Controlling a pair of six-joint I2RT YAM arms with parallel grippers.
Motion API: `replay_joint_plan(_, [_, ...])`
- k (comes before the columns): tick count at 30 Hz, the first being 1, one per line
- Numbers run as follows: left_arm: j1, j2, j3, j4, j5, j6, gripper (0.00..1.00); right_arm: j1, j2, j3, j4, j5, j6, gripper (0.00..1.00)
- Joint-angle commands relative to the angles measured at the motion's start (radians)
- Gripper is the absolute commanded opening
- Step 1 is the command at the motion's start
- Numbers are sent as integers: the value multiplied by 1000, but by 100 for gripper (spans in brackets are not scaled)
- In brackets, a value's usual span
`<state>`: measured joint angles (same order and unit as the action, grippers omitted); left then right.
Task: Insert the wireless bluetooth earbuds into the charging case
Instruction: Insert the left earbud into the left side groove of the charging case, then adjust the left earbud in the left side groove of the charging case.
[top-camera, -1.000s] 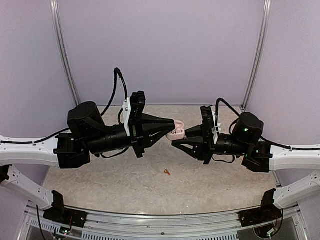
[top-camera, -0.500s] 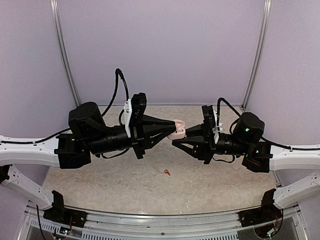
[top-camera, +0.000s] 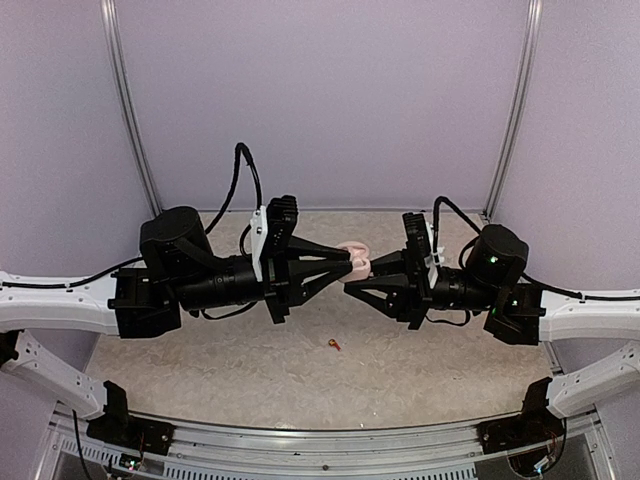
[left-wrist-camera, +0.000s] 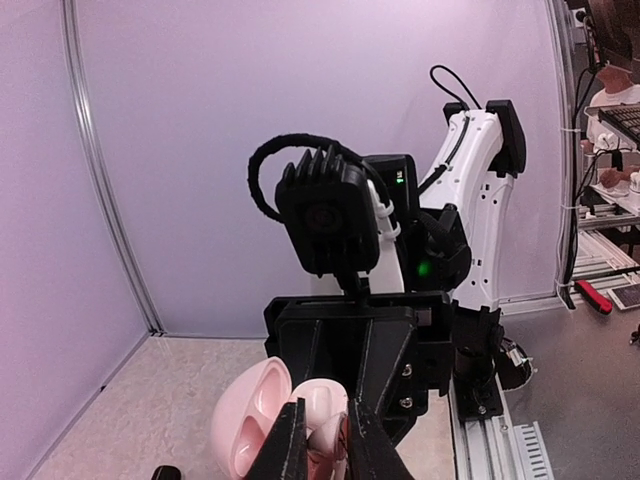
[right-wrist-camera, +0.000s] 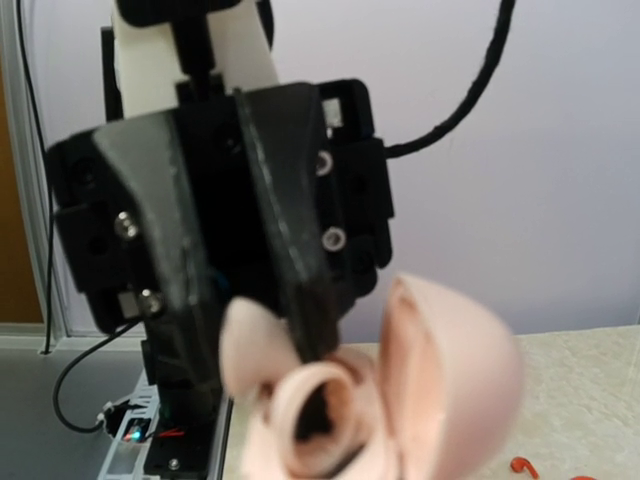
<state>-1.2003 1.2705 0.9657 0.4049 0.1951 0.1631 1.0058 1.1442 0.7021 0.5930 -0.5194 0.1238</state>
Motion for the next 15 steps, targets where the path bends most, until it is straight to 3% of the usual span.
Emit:
replay_joint_plan(1, [5,-24,-22,-53,-24,12,21,2,-27,13,44,-17,-4,0])
replay_joint_plan(7, [5,-59,-22,-63,-51,30,33,2,-32,7,36,0,-10,0])
replay_joint_plan(15, [4,-116,-52,-56,-88,32,40,1,-36,0,16,52,-19,0])
